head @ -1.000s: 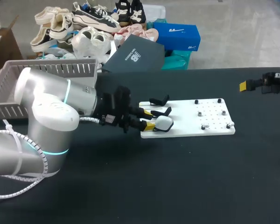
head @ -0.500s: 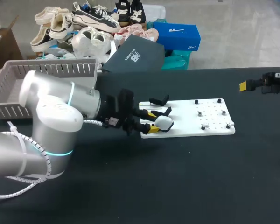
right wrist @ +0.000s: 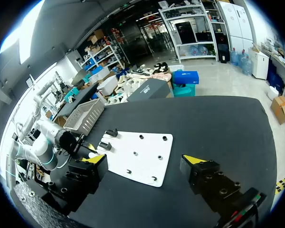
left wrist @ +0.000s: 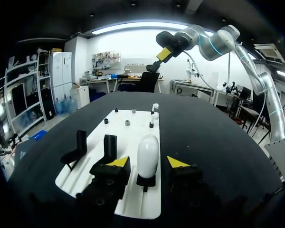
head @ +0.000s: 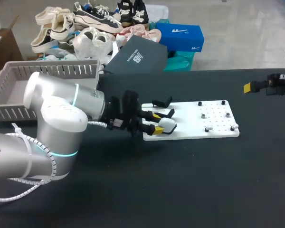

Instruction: Pick up each earbud case from the left stands, insert the matching earbuds, close the lid, and place the case in the box.

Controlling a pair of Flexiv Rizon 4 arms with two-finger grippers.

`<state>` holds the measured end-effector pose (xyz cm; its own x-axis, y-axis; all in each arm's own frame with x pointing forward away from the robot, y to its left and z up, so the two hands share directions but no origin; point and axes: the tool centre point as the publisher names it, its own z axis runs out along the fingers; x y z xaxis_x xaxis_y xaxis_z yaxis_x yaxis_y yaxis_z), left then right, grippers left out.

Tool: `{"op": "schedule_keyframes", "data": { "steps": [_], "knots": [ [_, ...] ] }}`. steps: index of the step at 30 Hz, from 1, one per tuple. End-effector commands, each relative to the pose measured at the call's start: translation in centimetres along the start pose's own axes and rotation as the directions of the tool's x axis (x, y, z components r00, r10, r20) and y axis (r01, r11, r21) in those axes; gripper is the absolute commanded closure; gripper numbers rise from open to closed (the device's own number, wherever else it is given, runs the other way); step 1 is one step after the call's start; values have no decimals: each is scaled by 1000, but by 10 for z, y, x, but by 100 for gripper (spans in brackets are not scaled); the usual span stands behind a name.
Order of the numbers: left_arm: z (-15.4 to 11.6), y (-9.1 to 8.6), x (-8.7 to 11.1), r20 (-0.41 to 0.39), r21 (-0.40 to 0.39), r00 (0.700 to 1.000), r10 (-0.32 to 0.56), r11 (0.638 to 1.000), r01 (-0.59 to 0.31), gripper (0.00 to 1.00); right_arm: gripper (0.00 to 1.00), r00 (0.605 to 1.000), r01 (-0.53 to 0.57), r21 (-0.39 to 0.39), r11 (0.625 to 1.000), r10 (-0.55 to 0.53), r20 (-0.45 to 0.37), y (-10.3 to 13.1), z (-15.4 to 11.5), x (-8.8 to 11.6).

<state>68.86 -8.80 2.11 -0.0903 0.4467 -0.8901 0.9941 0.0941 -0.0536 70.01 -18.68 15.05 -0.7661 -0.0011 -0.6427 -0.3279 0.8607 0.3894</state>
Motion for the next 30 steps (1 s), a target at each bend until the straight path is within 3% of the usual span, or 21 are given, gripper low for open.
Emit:
{"op": "schedule_keyframes", "data": {
  "steps": [1,21,30],
  "knots": [
    [2,3,1,1,10,1000,5,1000,-5,51,0,1000,0,1,1000,0,0,0,0,0],
    [6,4,0,-2,23,1000,19,1000,-19,55,0,1000,0,1,1000,0,0,0,0,0],
    [9,4,1,-8,26,1000,19,999,-19,62,0,1000,0,1,1000,0,0,0,0,0]
  ]
}}
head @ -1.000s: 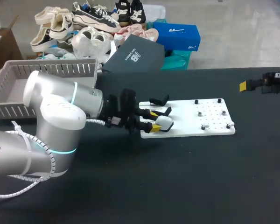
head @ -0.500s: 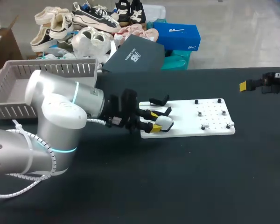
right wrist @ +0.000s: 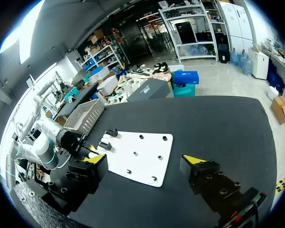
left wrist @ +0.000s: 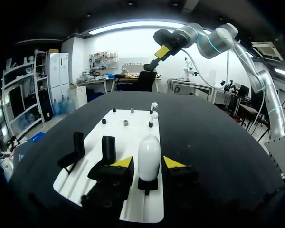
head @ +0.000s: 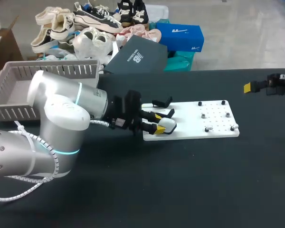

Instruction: Pick up each earbud case from the left stands, insert the matching earbuds, close the lid, and place the case in the box.

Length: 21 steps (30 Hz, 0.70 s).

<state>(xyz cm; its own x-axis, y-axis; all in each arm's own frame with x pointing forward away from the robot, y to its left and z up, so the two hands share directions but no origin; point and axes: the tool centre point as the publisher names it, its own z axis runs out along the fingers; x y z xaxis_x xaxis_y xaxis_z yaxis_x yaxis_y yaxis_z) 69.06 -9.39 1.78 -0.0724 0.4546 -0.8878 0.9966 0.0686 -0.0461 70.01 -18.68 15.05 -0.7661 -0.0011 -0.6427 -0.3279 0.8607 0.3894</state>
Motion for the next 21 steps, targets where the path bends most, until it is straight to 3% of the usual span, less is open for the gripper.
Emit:
{"op": "schedule_keyframes", "data": {
  "steps": [1,2,3,5,21],
  "knots": [
    [2,2,1,-1,7,1000,1,1000,-1,62,0,1000,0,1,1000,0,0,0,0,0],
    [2,2,1,-1,7,1000,2,1000,-2,64,0,1000,0,1,1000,0,0,0,0,0],
    [2,2,1,-1,8,1000,3,1000,-3,72,0,1000,0,1,1000,0,0,0,0,0],
    [2,2,0,-1,10,1000,2,1000,-2,99,0,1000,0,1,1000,0,0,0,0,0],
    [-15,-2,-13,48,23,999,15,1000,-16,100,0,1000,0,1,1000,0,0,0,0,0]
  ]
}}
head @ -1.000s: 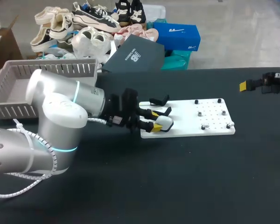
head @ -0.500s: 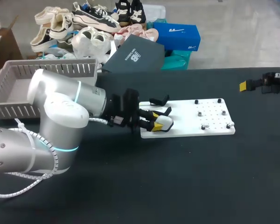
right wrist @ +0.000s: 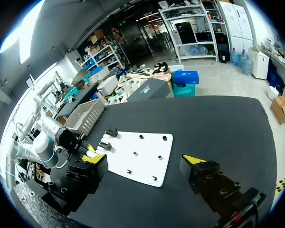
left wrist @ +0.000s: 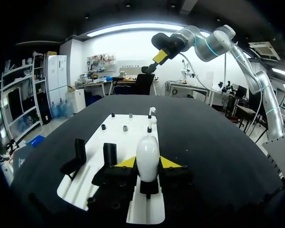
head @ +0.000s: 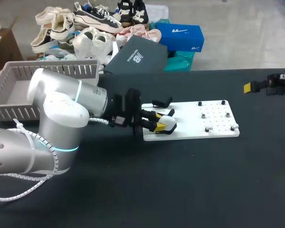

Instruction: Pick up each earbud case from the left stands, insert the matching earbuds, close the lid, and place the case in the box.

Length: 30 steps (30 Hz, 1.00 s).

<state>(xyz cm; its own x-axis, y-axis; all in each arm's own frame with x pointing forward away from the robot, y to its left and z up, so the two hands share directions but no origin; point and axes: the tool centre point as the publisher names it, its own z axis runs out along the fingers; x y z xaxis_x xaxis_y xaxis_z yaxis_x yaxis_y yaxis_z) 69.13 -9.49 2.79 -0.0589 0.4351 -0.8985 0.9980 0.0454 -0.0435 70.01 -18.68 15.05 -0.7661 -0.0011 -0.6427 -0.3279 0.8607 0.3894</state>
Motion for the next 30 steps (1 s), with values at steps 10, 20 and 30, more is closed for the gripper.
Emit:
{"op": "schedule_keyframes", "data": {
  "steps": [10,20,30],
  "knots": [
    [-43,-24,-37,154,11,987,47,999,-49,100,0,1000,0,1,1000,0,0,0,0,0],
    [-54,-50,-73,280,-35,956,93,996,-86,100,0,1000,0,1,1000,0,0,0,0,0],
    [-51,-63,-89,337,-65,930,149,989,-135,100,0,1000,0,1,1000,0,0,0,0,0]
  ]
}}
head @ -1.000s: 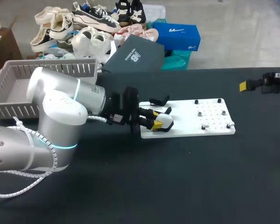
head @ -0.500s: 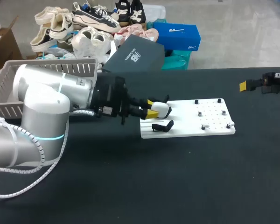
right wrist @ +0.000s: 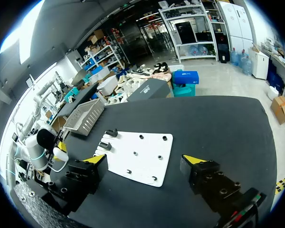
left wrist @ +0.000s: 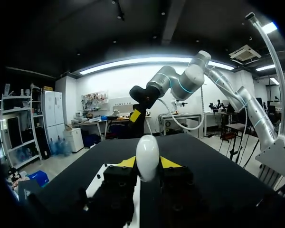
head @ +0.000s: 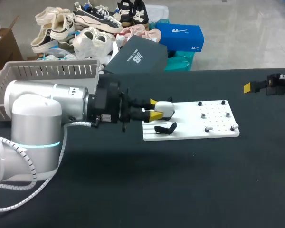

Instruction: Pick up each earbud case from the left stands, insert the matching earbuds, close the lid, and place the case in the box.

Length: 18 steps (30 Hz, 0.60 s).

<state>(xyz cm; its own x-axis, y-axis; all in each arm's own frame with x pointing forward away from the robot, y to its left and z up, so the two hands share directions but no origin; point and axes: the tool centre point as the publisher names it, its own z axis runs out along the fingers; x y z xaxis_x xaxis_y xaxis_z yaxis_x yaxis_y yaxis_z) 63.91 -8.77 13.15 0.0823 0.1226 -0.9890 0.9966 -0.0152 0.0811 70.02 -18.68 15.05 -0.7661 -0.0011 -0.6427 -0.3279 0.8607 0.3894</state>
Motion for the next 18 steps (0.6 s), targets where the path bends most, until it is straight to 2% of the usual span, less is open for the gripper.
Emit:
{"op": "schedule_keyframes", "data": {
  "steps": [1,18],
  "knots": [
    [4,-7,-2,14,-58,1000,23,998,-23,100,0,1000,0,1,1000,0,0,0,0,0],
    [7,-8,-7,19,-56,999,50,997,-49,100,0,1000,0,1,1000,0,0,0,0,0]
  ]
}}
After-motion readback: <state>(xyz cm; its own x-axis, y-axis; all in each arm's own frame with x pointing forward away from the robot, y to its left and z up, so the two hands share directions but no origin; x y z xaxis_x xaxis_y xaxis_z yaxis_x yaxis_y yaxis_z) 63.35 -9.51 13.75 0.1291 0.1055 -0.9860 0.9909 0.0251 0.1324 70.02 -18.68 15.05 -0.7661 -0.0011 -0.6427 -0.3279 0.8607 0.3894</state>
